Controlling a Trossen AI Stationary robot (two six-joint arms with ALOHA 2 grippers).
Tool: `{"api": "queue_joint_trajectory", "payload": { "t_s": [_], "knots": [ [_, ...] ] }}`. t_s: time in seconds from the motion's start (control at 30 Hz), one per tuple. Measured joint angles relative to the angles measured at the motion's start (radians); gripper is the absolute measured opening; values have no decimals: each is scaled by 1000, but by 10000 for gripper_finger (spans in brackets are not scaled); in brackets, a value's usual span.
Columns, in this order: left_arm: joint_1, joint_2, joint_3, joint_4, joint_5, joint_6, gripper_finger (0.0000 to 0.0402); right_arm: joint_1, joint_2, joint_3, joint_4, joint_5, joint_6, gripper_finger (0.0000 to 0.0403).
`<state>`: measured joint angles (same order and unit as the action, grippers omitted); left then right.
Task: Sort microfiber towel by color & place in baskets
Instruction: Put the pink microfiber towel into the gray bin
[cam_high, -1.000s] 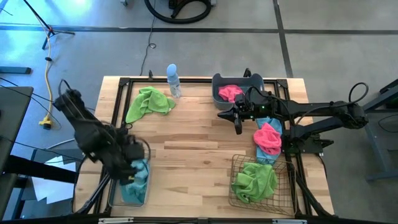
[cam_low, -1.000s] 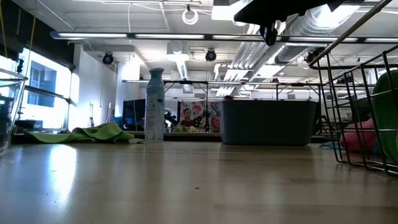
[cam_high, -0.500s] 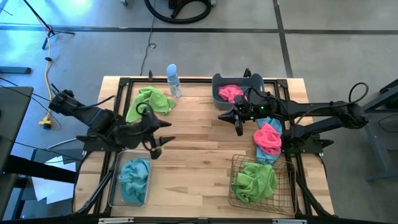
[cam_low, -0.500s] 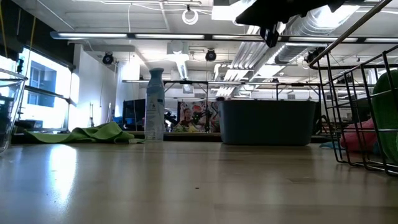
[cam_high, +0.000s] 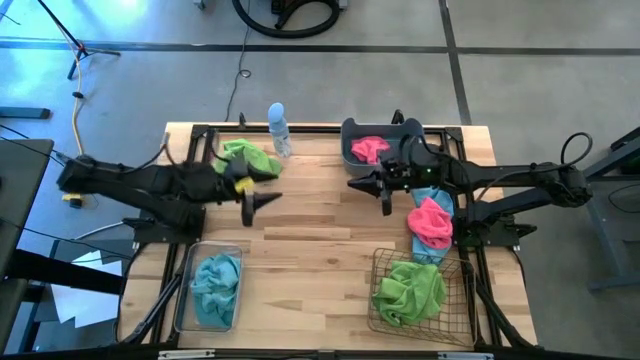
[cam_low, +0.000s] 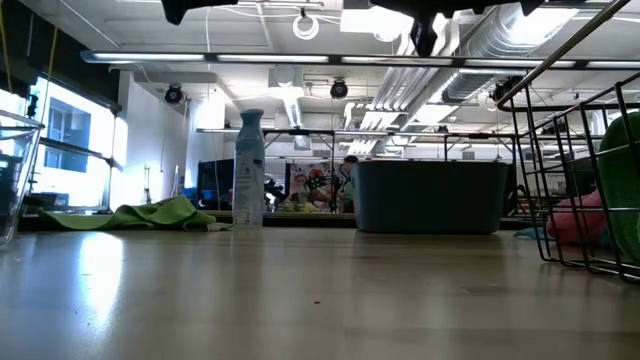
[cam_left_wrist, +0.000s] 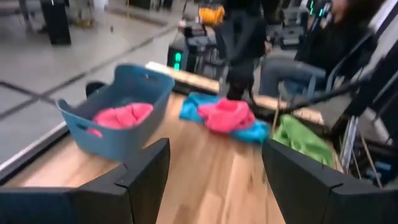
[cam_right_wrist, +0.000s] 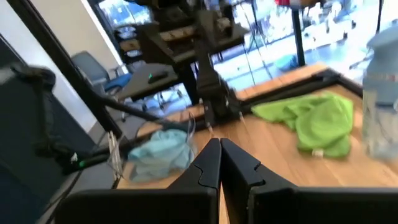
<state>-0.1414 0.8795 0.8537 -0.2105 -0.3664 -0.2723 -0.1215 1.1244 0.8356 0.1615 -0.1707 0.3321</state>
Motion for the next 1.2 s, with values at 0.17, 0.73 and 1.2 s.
{"api": "queue_joint_trajectory", "payload": {
  "t_s": [0.17,0.73,1.2],
  "knots": [
    [132,-114,-109,126,126,45,243,-5,0,0,63,53,-12,0],
    [254,-178,-245,375,177,16,243,-5,0,0,83,194,5,0],
    [254,-178,-245,412,145,-41,243,-127,0,0,-25,163,142,167]
  ]
}}
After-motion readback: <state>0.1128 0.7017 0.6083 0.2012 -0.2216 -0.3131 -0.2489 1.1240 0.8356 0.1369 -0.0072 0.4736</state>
